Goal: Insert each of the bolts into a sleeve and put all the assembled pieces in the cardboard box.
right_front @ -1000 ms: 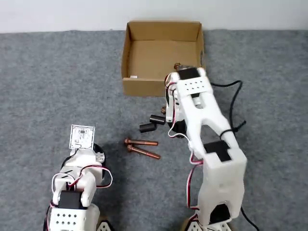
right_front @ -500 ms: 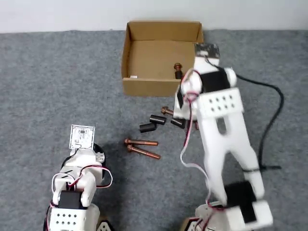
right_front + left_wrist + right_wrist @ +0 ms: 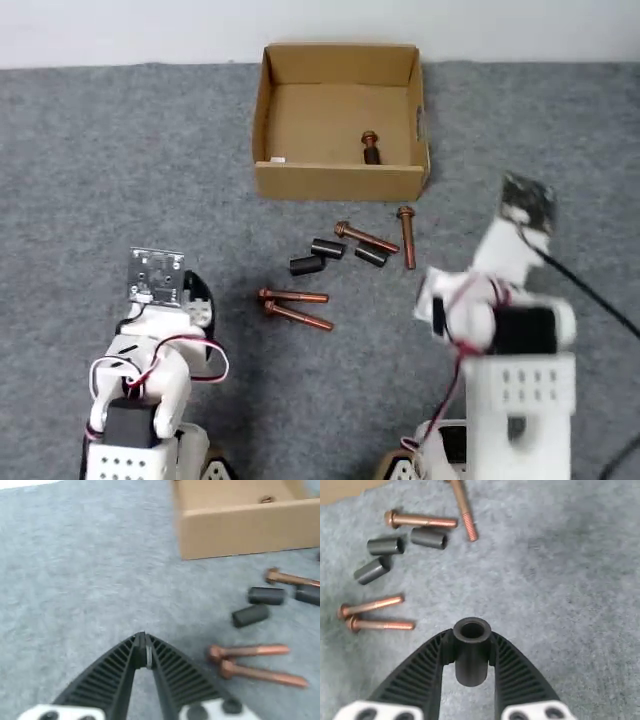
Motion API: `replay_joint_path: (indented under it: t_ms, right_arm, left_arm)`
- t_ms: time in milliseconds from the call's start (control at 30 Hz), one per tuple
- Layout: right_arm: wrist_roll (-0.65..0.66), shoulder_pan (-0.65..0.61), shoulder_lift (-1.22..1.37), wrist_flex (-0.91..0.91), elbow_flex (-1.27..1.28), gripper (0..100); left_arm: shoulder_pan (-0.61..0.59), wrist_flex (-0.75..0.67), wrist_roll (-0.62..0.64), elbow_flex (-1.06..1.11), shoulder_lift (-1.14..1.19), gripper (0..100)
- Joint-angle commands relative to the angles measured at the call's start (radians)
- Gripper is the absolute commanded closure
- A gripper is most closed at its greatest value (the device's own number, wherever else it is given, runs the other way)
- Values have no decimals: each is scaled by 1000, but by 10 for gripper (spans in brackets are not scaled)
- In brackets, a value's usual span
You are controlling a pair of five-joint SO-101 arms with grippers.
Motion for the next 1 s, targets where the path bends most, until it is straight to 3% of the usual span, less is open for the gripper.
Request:
replay_joint_path:
  t_ms: [0,300,467,967]
  right_arm:
    - [-6,62,-193,-25,78,991]
    - [-5,163,-501,22,216,991]
    - [8,188,-598,25,273,991]
    - [9,186,-760,4,407,991]
  left_arm:
    - [84,83,38,-140,66,994]
    - [301,87,315,-536,605,994]
    - [384,83,322,-763,884,994]
    - [445,52,324,-1303,1620,993]
